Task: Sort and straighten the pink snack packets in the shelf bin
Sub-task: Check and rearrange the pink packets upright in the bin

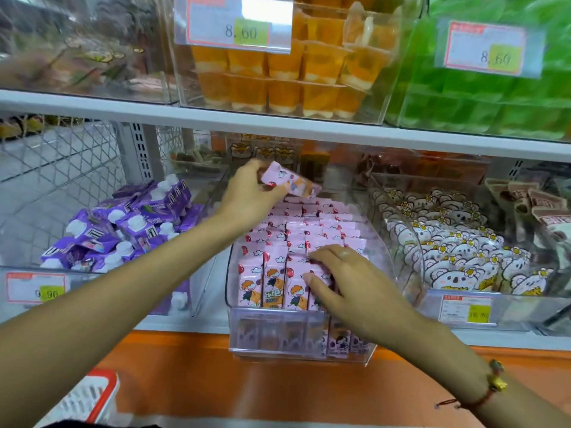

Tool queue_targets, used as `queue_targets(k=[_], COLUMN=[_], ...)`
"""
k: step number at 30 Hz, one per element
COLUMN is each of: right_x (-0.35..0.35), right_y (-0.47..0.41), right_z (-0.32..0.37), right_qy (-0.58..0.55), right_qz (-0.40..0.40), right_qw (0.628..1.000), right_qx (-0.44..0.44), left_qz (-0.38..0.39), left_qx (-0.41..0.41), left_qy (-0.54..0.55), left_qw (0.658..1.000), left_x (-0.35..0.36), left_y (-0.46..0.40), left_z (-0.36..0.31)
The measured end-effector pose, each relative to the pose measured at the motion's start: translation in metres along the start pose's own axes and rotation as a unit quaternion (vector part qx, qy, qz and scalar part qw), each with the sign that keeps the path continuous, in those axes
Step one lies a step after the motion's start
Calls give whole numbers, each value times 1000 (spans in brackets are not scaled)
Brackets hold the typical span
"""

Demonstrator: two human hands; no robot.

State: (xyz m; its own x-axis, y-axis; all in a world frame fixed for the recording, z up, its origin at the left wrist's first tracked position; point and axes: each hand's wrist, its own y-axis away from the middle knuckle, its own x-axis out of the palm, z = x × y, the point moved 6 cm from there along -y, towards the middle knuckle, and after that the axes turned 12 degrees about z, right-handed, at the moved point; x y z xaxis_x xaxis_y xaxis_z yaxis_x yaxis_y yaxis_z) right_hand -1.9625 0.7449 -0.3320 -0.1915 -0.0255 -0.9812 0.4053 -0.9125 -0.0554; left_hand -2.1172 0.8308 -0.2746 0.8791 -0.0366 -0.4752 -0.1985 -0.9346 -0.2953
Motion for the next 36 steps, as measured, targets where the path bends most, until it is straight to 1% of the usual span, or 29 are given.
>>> queue_targets(k=[2, 5, 9, 11, 13, 18, 20, 23, 25, 27, 29, 32, 33, 36], right_x=[0, 1, -2, -5, -9, -12, -10, -7, -7, -7, -7, -7, -7, -9], right_y=[1, 2, 2, 4, 7, 27, 35, 44, 47, 47, 45, 42, 41, 39], right_z=[0, 0, 0, 4, 10, 12, 9, 5, 4, 2, 2, 0, 0, 1], right_qy=[-3, -3, -4, 6, 19, 50, 45, 42, 37, 43, 45, 31, 28, 49], right_qz=[0, -1, -17, -32, -32, -19, -5, -3, -9, -17, -13, -4, -7, -33], right_qw=[1000, 1000, 1000, 999, 998, 997, 998, 998, 998, 998, 998, 998, 999, 998], right_qx=[0, -5, -12, -30, -50, -59, -51, -52, -51, -48, -45, -45, -42, -20], left_qz=[37, 93, 176, 207, 231, 218, 206, 207, 236, 266, 252, 210, 216, 253], left_qx=[1, 25, 52, 61, 51, 18, 14, 15, 13, 11, 15, 48, 60, 72], left_qy=[-55, -131, -261, -293, -287, -274, -292, -362, -398, -407, -404, -375, -365, -361], left_qw=[998, 987, 948, 932, 928, 936, 934, 909, 886, 874, 879, 901, 903, 895], left_x=[10, 20, 24, 31, 41, 56, 58, 65, 73, 78, 75, 66, 66, 71], left_y=[-14, -27, -41, -48, -54, -67, -69, -69, -69, -68, -68, -66, -64, -55], left_z=[1, -1, -8, -11, -12, -1, 8, 20, 28, 33, 31, 22, 19, 15])
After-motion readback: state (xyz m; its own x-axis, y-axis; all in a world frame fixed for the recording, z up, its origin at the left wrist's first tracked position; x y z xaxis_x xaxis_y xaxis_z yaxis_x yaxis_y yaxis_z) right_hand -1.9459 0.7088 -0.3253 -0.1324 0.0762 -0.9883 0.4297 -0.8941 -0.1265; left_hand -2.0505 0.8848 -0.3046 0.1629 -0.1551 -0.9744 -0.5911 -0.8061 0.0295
